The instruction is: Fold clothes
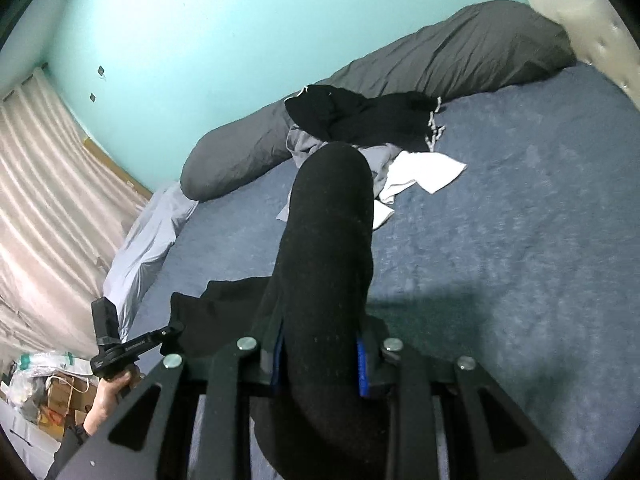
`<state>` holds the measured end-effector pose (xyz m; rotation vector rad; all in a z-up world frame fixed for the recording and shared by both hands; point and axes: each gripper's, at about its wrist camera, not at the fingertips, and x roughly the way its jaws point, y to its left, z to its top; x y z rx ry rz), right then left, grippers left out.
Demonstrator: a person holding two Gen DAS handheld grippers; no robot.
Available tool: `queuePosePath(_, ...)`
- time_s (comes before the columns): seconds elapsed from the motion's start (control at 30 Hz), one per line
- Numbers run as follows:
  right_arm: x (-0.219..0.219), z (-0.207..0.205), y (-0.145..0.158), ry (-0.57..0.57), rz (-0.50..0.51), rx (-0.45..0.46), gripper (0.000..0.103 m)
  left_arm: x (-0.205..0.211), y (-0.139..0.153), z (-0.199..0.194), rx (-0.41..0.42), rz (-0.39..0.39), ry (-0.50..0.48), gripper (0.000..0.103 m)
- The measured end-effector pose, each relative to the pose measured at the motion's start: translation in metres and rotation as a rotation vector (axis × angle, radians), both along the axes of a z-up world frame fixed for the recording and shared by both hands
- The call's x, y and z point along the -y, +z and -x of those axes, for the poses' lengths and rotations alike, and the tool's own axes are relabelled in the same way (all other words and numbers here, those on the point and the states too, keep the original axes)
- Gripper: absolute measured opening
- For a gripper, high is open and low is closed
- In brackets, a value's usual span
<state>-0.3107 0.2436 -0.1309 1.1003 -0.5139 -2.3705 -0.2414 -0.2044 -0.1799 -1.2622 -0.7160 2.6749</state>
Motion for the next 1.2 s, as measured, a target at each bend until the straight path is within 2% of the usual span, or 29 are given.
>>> queuePosePath(0.1, -0.018, -0.026, 0.009, -0.002, 0.004, 0.006, 0.026, -0.023, 0.013, -0.032, 0.002, 0.007, -0.018, 0.017)
queuePosePath(0.2, -0.030, -0.052, 0.002, 0.009, -0.011, 0.014, 0.026, -0.043, 0.013, -0.058, 0.017, 0.004, -0.031, 0.017)
queuePosePath(0.4, -0.053, -0.087, -0.043, 0.001, -0.025, 0.075, 0.026, -0.078, -0.027, -0.090, 0.092, -0.010, -0.056, 0.017)
queuePosePath(0.6, -0.082, -0.093, -0.111, -0.047, -0.010, 0.144, 0.026, -0.097, -0.070, -0.085, 0.157, -0.006, -0.078, 0.017)
queuePosePath(0.77, -0.107, -0.086, -0.156, -0.083, 0.012, 0.197, 0.026, -0.091, -0.096, -0.078, 0.185, 0.000, -0.066, 0.017)
queuePosePath(1.0, -0.123, -0.078, -0.198, -0.092, 0.044, 0.250, 0.026, -0.072, -0.138, -0.077, 0.223, -0.075, -0.031, 0.022)
queuePosePath(1.2, -0.127, -0.077, -0.221, -0.081, 0.034, 0.272, 0.027, -0.067, -0.146, -0.080, 0.210, -0.105, -0.029, 0.029)
